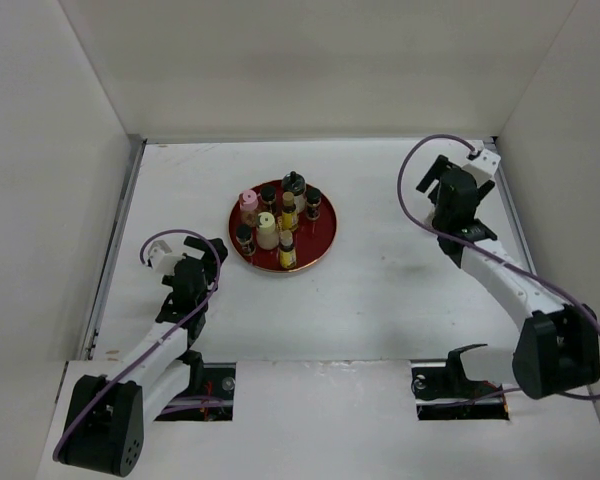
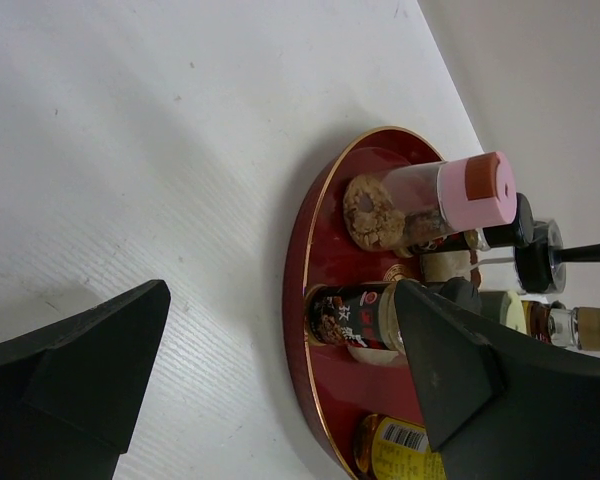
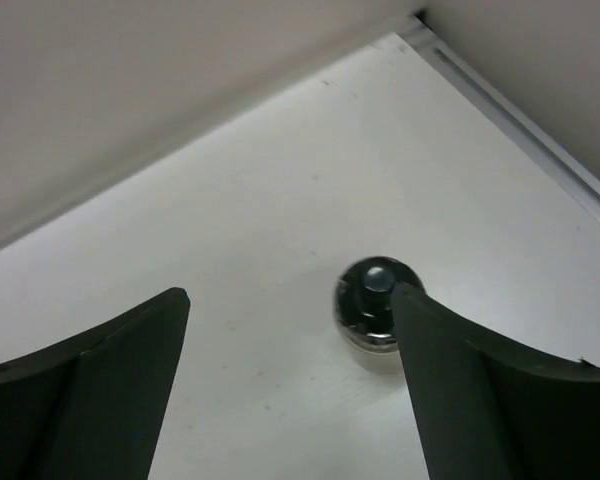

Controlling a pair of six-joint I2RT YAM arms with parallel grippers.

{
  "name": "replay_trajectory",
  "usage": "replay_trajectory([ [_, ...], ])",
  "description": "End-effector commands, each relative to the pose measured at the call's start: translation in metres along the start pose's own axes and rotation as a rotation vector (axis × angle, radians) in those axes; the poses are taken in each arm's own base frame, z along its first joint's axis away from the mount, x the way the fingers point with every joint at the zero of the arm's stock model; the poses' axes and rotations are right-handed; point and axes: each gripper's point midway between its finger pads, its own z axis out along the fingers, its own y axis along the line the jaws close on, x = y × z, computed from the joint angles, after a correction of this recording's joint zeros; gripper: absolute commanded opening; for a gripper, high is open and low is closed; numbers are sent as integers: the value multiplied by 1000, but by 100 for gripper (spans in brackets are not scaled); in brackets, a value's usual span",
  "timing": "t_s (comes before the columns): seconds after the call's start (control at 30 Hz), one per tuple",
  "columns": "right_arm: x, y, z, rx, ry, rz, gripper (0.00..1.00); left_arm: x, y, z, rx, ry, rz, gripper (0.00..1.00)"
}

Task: Organize the condiment bottles

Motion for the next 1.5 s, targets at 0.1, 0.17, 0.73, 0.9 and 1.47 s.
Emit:
replay_trajectory([
  [0.1, 43, -39, 41, 142, 147, -88, 94, -8, -19, 1, 56, -24, -26, 100],
  [0.17, 59, -43, 51, 144, 192, -95, 95, -8, -17, 1, 49, -25, -24, 100],
  [0.73, 63, -46, 72, 147, 168, -56, 52, -3, -18, 4, 49, -7, -19, 100],
  [0.9, 39, 9, 28, -20, 109, -32, 50, -6, -18, 3, 47, -19, -18, 100],
  [1.47, 100, 221, -117, -632, 201, -30, 51, -11, -18, 1, 54, -33, -26, 100],
])
